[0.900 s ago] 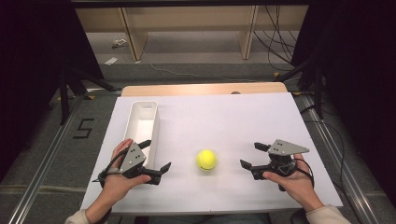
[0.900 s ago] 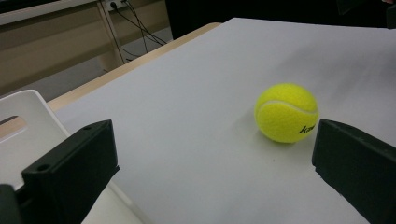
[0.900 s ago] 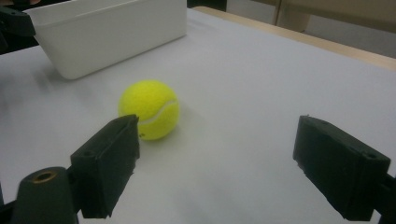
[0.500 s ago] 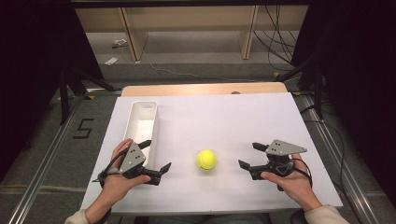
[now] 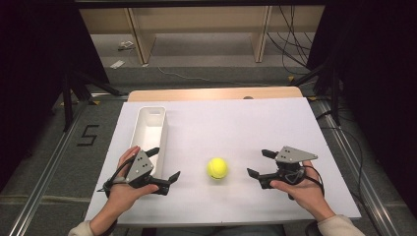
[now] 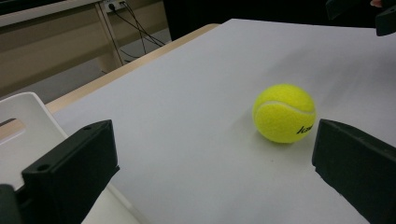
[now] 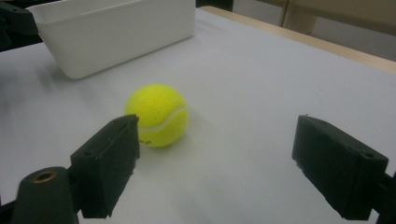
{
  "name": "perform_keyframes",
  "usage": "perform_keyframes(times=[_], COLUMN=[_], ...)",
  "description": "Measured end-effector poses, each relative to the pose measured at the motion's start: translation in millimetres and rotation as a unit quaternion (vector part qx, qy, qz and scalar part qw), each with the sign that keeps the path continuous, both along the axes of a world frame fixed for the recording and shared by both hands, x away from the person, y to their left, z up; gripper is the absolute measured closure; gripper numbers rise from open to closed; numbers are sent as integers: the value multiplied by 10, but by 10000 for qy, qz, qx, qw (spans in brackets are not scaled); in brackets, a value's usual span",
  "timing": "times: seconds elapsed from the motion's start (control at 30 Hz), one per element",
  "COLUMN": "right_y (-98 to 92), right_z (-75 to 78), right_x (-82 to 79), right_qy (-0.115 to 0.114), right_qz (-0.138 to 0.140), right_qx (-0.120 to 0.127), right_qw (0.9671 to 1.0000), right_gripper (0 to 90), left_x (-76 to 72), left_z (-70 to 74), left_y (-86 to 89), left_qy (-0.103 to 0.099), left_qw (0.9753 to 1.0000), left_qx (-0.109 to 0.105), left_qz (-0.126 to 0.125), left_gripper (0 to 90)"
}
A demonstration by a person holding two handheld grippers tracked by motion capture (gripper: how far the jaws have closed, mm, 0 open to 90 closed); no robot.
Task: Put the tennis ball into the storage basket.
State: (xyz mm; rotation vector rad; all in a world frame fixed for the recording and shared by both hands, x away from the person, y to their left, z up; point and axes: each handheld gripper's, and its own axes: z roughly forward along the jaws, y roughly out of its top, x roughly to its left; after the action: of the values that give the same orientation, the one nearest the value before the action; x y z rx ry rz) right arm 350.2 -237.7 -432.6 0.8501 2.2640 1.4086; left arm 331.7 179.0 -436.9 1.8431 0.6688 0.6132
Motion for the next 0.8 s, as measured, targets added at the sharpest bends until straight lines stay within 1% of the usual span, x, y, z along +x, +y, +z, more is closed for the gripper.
perform_keyframes(times=[0.17,0.47,0.8], right_y=[30,110,203], right_z=[0,-4,-19], right_x=[11,24,41], right_qy=[-8,48,56], right_qz=[26,99,185], right_qx=[6,76,22], right_qw=[10000,9999,9998], right_gripper=[157,157,157], left_x=[0,2,4], left_z=[0,0,4], left_y=[-3,-1,4], left_qy=[2,-4,-20], left_qw=[10000,10000,10000], left_qx=[-1,7,5], left_qz=[-6,-7,-9], left_gripper=[0,0,0])
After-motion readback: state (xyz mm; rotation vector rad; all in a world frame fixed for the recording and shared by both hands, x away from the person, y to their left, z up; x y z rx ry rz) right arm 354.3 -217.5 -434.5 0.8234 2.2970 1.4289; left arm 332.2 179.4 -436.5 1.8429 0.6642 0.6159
